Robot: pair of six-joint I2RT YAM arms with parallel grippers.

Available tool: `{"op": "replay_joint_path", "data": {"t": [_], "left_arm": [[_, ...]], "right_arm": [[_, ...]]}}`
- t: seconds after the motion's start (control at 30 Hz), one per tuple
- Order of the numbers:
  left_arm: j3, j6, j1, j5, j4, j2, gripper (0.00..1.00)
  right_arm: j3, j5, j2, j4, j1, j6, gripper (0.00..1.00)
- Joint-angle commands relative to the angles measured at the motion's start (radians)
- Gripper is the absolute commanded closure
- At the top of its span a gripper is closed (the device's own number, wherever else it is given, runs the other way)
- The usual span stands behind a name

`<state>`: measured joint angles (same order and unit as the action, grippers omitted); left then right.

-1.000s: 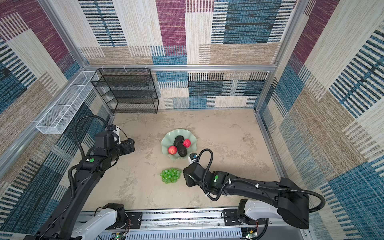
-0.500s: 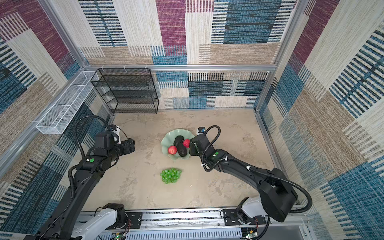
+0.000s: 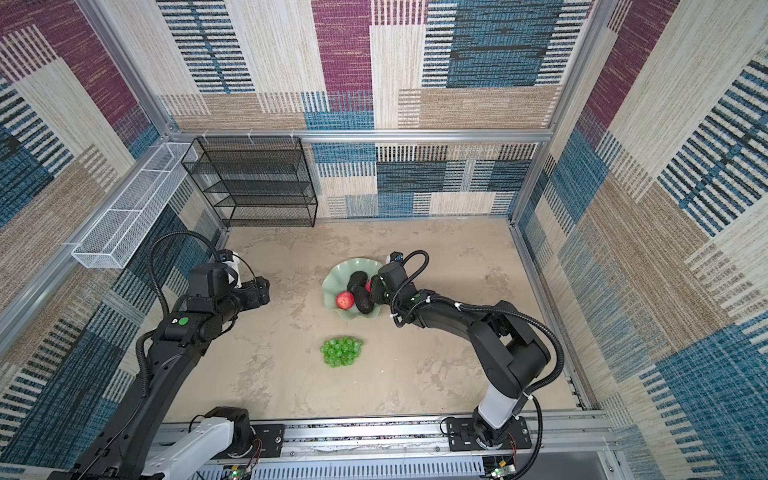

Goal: Place and organize the fake fruits in the fruit bowl
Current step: 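Place the avocado in the bowl with the right gripper and release, then grasp the green grapes with the left gripper while the right arm withdraws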

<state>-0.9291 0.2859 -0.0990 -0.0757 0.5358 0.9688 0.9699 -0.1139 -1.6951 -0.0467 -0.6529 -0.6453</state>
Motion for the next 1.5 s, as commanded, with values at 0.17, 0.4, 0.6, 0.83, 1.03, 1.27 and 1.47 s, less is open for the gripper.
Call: {"op": "replay_joint_path", "data": {"t": [0.17,0.4,0.6,0.83,1.03,1.27,1.47], "left_arm": [[-0.001,0.031,-0.002,0.003,-0.010,-0.009,0.17],[0.010,0.031,-0.026,0.143,-0.027,-0.017,0.18],[0.066,0.109,-0.125,0.266,-0.027,-0.014,0.19],[0.160,0.208,-0.436,0.177,-0.054,0.045,0.19],[0.221,0.221,-0.623,0.090,-0.164,0.117,0.16],[0.235,0.232,-0.672,0.069,-0.273,0.268,0.14],[0.240,0.245,-0.680,0.093,-0.340,0.383,0.14]], "right_arm": [[0.005,-0.002,0.028,-0.066,-0.001,-0.031,0.29],[-0.015,-0.080,0.213,-0.025,0.000,0.022,0.17],[-0.156,-0.142,0.458,-0.021,-0.001,0.070,0.00],[-0.339,-0.214,0.704,0.009,-0.001,0.050,0.00],[-0.461,-0.248,0.865,0.046,-0.001,0.010,0.00],[-0.515,-0.258,0.967,0.080,-0.001,-0.007,0.00],[-0.527,-0.271,1.004,0.091,-0.001,0.000,0.00]]}}
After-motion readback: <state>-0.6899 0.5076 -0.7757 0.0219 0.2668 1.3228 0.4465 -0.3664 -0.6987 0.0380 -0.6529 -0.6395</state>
